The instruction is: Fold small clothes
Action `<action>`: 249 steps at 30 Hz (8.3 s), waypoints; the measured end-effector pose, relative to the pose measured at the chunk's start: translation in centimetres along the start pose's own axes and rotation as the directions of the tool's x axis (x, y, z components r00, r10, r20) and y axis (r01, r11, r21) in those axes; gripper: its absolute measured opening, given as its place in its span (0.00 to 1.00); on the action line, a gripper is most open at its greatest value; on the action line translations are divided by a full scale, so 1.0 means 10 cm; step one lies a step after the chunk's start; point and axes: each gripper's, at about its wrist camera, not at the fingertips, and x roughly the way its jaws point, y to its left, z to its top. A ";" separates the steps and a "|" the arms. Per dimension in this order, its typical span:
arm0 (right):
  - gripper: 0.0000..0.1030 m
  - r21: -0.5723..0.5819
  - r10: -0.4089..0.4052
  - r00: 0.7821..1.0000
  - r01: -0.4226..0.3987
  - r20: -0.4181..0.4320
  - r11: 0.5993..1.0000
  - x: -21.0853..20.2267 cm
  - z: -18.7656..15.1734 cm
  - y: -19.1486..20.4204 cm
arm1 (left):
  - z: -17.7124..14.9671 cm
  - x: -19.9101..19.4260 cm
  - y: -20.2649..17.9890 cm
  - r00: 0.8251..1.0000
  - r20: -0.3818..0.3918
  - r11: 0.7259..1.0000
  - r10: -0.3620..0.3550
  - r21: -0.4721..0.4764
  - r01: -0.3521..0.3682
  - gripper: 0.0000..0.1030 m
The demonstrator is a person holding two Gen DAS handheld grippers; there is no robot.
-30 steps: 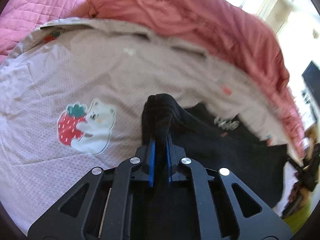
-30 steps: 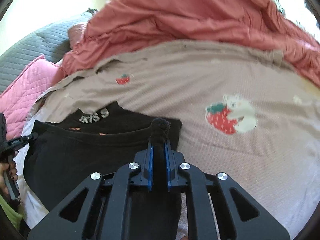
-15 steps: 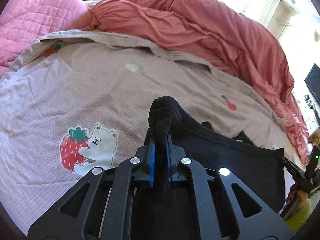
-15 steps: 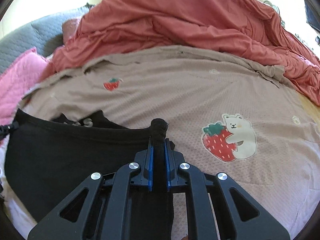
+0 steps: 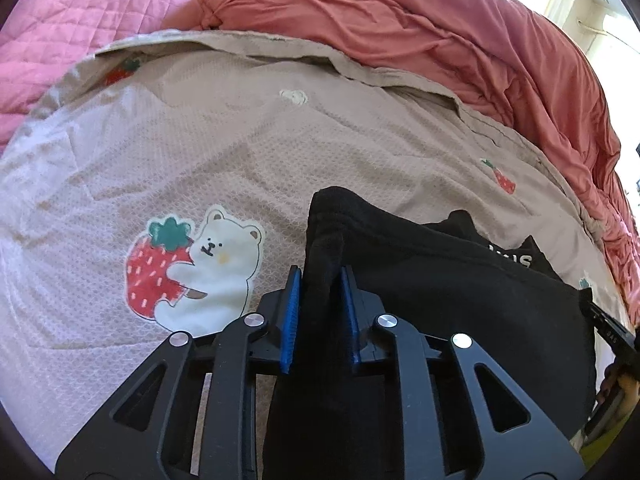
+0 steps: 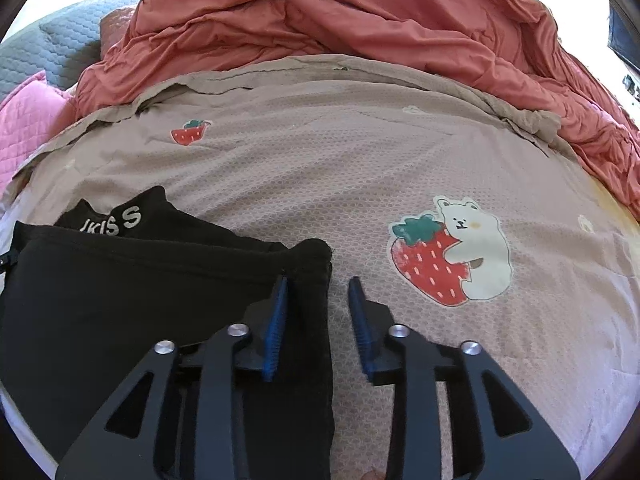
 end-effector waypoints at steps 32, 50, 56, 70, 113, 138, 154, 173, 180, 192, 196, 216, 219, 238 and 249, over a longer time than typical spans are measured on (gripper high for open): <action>0.61 -0.102 0.167 0.976 -0.154 0.136 0.983 -1.21 -0.58 0.44 | -0.16 -0.89 -0.22 0.994 0.109 0.998 -0.028 0.059 0.021 0.50; 0.68 -0.110 0.163 0.986 -0.157 0.046 0.981 -1.00 -0.79 0.58 | -0.76 -0.59 -0.21 0.999 -0.038 0.995 -0.012 0.097 0.016 0.51; 0.69 -0.031 0.112 0.992 -0.114 -0.060 0.993 -0.64 -0.93 0.42 | -0.84 -0.43 -0.12 0.996 -0.084 0.997 0.013 0.071 -0.007 0.58; 0.79 0.041 0.141 0.990 -0.142 0.005 0.989 -0.94 -0.96 0.32 | -0.95 -0.58 -0.01 0.996 -0.080 1.000 -0.027 0.012 0.028 0.61; 0.96 -0.197 0.276 0.952 -0.247 0.135 0.949 -1.62 -0.77 1.58 | -0.92 -1.42 0.37 0.994 0.073 0.996 0.086 -0.003 -0.086 0.91; 0.96 -0.469 0.253 0.965 -0.196 0.062 0.861 -1.14 -0.94 2.73 | -0.94 -1.13 0.86 0.984 0.024 0.983 0.174 -0.062 -0.172 0.91; 0.94 -0.706 0.150 0.978 -0.005 0.144 0.709 -0.75 -1.37 3.47 | -0.92 -1.04 1.04 0.985 0.005 0.979 0.173 -0.114 -0.172 0.91; 0.09 -0.504 0.348 0.933 -0.259 0.090 0.824 -0.94 -0.97 3.03 | -0.17 -0.39 0.59 0.923 -0.109 0.903 -0.369 -0.277 0.328 0.91; 0.09 -0.473 0.389 0.914 -0.296 0.110 0.830 -1.05 -0.97 2.89 | -0.11 0.12 0.18 0.884 -0.272 0.914 -0.380 -0.256 0.314 0.72; 0.08 -0.338 0.393 0.892 -0.308 0.221 0.889 -1.33 -0.89 2.35 | 0.10 -0.19 -0.48 0.914 -0.216 0.938 -0.343 -0.133 0.320 0.15; 0.07 -0.256 0.347 0.890 -0.276 0.297 0.927 -1.52 -0.85 1.96 | 0.21 -0.38 -1.01 0.915 -0.203 0.936 -0.350 -0.043 0.349 0.15; 0.07 0.158 0.204 0.947 -0.247 0.246 0.956 -1.42 -1.34 0.51 | -0.43 0.00 -2.82 0.852 -0.355 0.884 -0.385 0.122 0.451 0.57; 0.08 0.235 0.194 0.961 -0.238 0.196 0.942 -1.25 -1.45 0.35 | -0.48 -0.07 -2.74 0.825 -0.332 0.854 -0.458 0.094 0.511 0.69; 0.35 0.273 0.236 0.948 -0.290 0.214 0.917 -1.54 -1.20 -0.26 | -0.90 -0.03 -1.80 0.977 -0.111 0.961 -0.181 0.191 0.200 0.65; 0.50 0.169 0.254 0.967 -0.254 0.021 0.952 -0.69 -0.31 -0.16 | -1.06 -0.21 -1.70 0.979 -0.008 0.961 -0.206 0.187 0.204 0.68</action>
